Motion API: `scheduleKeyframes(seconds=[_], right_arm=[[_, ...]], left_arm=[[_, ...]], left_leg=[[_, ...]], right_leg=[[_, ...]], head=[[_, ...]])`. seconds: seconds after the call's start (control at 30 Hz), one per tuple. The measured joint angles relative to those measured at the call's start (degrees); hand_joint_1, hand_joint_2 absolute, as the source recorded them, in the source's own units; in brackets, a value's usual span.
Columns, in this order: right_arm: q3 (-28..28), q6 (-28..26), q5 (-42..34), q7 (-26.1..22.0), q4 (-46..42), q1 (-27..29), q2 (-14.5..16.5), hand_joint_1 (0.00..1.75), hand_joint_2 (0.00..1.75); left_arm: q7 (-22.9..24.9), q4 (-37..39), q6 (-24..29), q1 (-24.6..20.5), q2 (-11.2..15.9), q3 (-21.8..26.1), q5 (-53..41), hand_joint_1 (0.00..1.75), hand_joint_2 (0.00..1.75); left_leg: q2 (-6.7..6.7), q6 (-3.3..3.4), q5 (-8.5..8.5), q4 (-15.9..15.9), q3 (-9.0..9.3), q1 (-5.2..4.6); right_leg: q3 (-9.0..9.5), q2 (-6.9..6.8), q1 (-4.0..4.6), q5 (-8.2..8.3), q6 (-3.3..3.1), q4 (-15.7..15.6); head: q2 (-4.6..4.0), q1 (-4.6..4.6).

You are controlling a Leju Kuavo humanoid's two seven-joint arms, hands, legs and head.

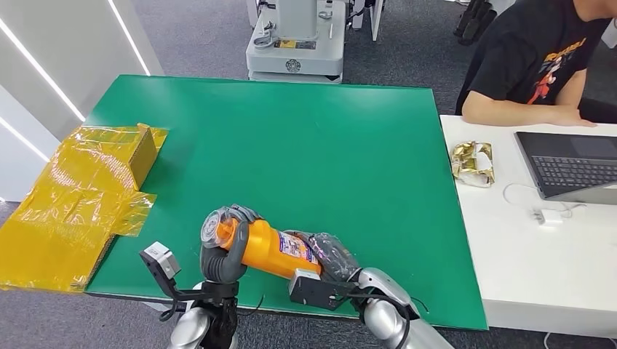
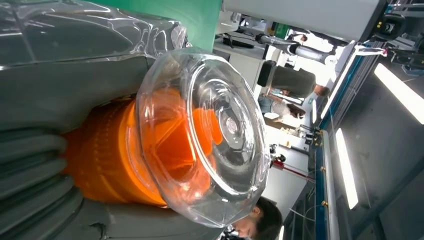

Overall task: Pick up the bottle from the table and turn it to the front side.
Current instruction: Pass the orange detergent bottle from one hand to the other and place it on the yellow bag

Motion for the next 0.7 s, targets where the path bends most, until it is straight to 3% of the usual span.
scheduleKeyframes(seconds=[0.1, 0.13, 0.53, 0.7], right_arm=[[-0.2, 0.0, 0.1, 0.1, -0.3, 0.2, 0.0, 0.3, 1.75], [-0.3, 0.0, 0.1, 0.1, -0.4, 0.3, 0.0, 0.01, 1.75], [-2.6, -3.1, -0.6, -0.3, -5.8, 3.4, 1.0, 0.0, 1.75], [-3.6, -7.4, -2.7, -4.8, -9.9, 5.4, 1.3, 0.0, 1.75]], left_arm=[[0.1, 0.0, -0.4, -0.2, 0.0, 0.0, 0.3, 1.75, 1.75], [0.1, 0.1, -0.6, -0.3, 0.0, 0.0, 0.4, 1.75, 1.75], [0.7, 1.2, -1.6, -0.9, -0.1, 0.3, 0.7, 1.75, 1.75], [-0.3, 1.3, 1.0, -0.8, -0.1, 0.6, 0.6, 1.75, 1.75]], left_leg=[[0.0, 0.0, 0.0, 0.0, 0.0, 0.0], [0.0, 0.0, 0.0, 0.0, 0.0, 0.0], [0.01, 0.0, 0.0, 0.0, 0.0, 0.0], [0.01, 0.0, 0.0, 0.0, 0.0, 0.0]], right_leg=[[0.0, 0.0, 0.0, 0.0, 0.0, 0.0], [0.0, 0.0, 0.0, 0.0, 0.0, 0.0], [-0.01, 0.02, 0.0, 0.0, 0.0, 0.0], [-0.02, 0.01, 0.0, 0.0, 0.0, 0.0]], head=[[0.0, 0.01], [0.0, 0.01], [0.0, 0.01], [0.0, 0.01]])
